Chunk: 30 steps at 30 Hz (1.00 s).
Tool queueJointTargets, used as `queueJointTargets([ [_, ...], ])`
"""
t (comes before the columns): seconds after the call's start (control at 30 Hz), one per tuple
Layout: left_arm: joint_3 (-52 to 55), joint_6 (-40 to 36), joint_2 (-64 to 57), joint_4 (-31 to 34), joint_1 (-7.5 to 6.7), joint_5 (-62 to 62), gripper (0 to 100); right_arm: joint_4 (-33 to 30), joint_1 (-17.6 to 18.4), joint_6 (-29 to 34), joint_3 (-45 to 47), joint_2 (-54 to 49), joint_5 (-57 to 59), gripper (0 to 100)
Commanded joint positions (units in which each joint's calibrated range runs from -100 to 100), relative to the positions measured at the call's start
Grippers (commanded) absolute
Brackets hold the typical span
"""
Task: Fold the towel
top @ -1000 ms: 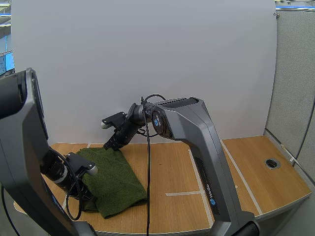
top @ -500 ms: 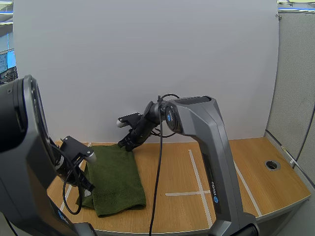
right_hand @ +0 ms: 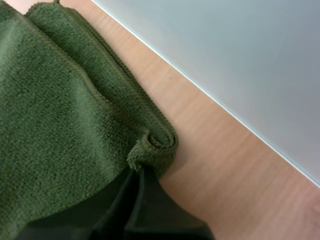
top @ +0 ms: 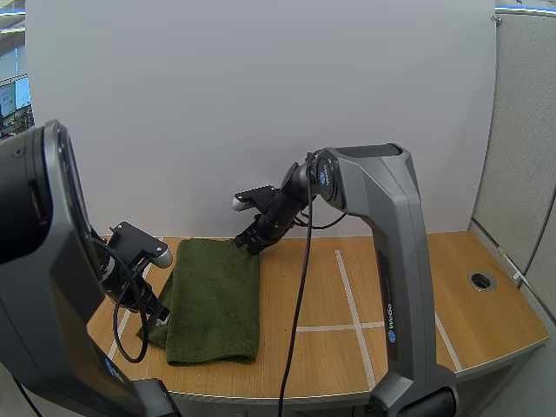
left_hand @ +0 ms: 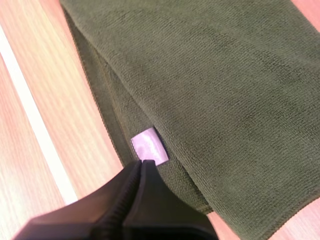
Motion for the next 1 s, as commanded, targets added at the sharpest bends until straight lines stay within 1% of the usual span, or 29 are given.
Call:
queueJointTargets([
  [0.0,-0.4,-0.3,-0.5,-0.7,0.02,0.8,0,-1.4,-0.6,-1.0,1.7,-1.1,-0.1,0],
  [0.1,-0.4,-0.2,-0.5,-0.7,0.02,0.8,0,-1.3,-0.7,-1.0,3.1,-1.4,-0.1,0],
  [0.17,-0.4,0.2,-0.5,-0.7,0.02,0.6,2,-1.3,-0.7,-1.0,4.0,-2.0,-0.1,0],
  [0.23,-0.7,0.9,0.1,-0.7,0.02,0.1,9,-1.5,-0.8,-1.0,5.1,-2.9,-0.3,0],
  [0.27,-1.1,0.9,0.7,-0.7,0.02,0.1,15,-1.5,-0.8,-1.0,5.7,-3.4,-0.5,0],
  [0.43,-2.4,1.0,3.1,-0.7,0.02,0.7,39,-1.5,-1.2,-1.0,8.8,-5.8,-0.8,0],
  [0.5,-2.4,1.7,3.1,-0.7,0.02,0.6,42,-1.5,-1.5,-1.0,10.2,-6.3,-0.8,0],
  [0.57,-2.4,2.3,3.1,-0.7,0.02,0.6,44,-1.5,-1.8,-1.0,11.5,-6.9,-0.8,0],
  [0.8,-2.4,3.5,3.1,0.2,0.02,0.6,44,-1.5,-3.2,-1.5,15.6,-9.5,-2.3,0],
  [0.97,-2.4,3.6,3.2,0.7,0.02,0.1,44,-1.9,-3.4,-2.3,17.7,-11.8,-2.9,0],
])
